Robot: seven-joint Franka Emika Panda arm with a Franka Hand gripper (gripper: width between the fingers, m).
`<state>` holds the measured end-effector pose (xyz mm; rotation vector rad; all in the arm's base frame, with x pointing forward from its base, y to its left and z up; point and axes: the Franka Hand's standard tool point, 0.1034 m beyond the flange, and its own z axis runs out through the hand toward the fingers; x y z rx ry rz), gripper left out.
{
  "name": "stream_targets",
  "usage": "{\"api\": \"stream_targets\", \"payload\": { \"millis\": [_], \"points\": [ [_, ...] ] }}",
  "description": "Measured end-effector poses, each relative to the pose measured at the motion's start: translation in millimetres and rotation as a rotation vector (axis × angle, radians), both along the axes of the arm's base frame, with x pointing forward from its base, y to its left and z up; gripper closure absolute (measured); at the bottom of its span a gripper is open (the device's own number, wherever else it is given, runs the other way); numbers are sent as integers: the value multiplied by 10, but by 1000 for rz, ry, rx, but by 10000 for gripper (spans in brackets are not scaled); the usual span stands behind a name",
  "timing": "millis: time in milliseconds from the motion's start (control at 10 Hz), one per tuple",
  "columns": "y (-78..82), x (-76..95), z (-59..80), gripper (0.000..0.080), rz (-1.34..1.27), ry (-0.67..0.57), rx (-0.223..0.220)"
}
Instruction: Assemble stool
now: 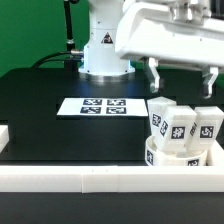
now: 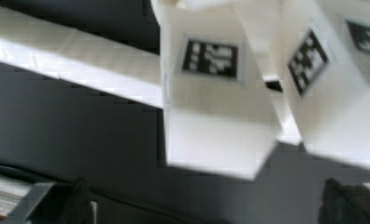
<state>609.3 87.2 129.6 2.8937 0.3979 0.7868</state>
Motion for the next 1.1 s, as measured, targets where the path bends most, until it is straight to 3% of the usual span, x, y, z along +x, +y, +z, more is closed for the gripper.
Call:
{"api": "stream_targets", "payload": {
  "millis": [200, 700, 900, 1100],
  "points": [
    [20, 20, 152, 152, -4, 1, 17],
    [0, -21, 64, 150, 2, 74, 6],
    [16, -28, 30, 150, 5, 326, -6],
    [12, 13, 18, 150, -14, 450, -19]
  ]
}}
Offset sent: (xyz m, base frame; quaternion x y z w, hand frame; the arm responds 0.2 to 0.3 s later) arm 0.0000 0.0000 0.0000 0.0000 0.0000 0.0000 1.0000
